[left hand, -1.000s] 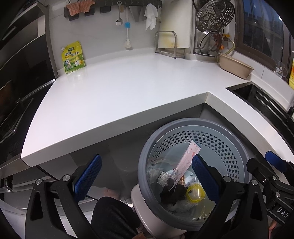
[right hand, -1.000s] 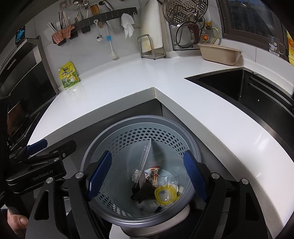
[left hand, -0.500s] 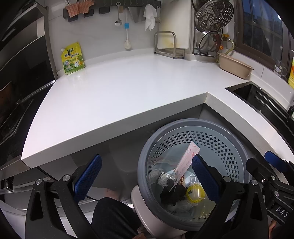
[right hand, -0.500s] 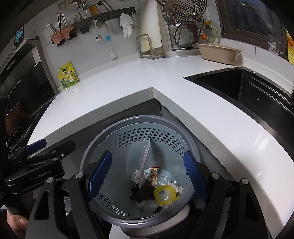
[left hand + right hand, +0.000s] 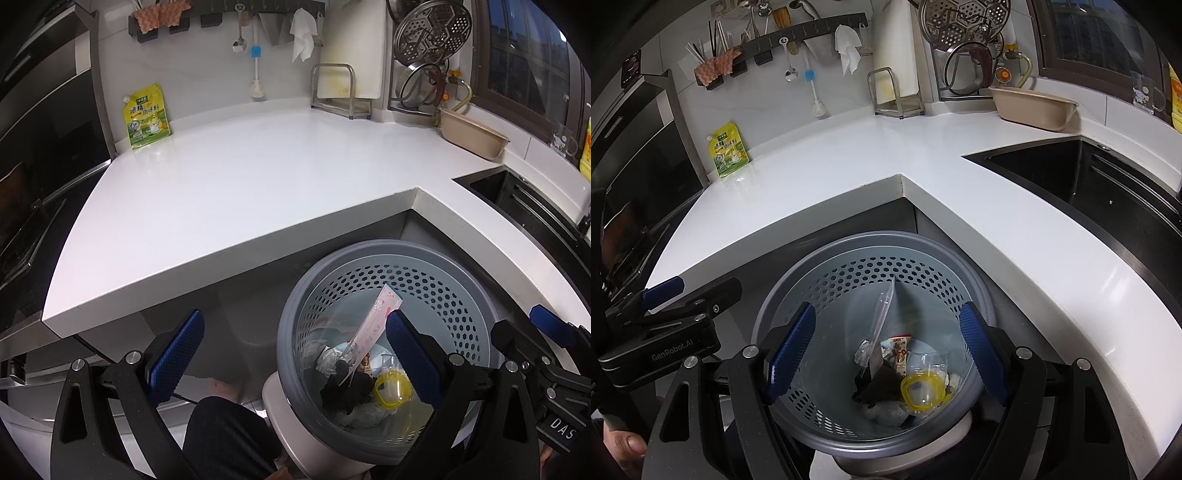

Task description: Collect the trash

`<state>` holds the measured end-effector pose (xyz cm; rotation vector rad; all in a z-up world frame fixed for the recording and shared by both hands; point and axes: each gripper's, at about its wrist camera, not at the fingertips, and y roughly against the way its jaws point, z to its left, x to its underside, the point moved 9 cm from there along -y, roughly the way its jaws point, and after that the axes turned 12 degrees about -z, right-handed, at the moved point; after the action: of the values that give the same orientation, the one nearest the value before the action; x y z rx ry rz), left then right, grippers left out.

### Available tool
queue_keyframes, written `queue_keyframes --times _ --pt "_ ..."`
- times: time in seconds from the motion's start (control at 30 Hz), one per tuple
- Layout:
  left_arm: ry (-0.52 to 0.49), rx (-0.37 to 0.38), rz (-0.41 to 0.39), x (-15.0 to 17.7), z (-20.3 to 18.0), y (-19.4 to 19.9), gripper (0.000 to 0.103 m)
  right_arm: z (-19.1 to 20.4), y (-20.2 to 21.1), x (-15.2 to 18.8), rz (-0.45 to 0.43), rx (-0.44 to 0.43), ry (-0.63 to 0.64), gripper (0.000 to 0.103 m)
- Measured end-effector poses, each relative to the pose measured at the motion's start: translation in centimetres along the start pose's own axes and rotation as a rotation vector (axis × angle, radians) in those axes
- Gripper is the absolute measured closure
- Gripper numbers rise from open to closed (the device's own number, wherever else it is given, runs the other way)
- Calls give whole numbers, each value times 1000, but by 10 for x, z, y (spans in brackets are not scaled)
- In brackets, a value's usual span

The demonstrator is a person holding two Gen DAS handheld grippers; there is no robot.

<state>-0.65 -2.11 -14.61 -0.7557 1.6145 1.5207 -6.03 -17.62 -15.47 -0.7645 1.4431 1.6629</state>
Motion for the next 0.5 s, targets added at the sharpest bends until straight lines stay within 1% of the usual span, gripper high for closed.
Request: queue_keyframes --times 0.5 --pt "-13 9 -6 -2 -2 0 6 1 0 0 3 0 -1 26"
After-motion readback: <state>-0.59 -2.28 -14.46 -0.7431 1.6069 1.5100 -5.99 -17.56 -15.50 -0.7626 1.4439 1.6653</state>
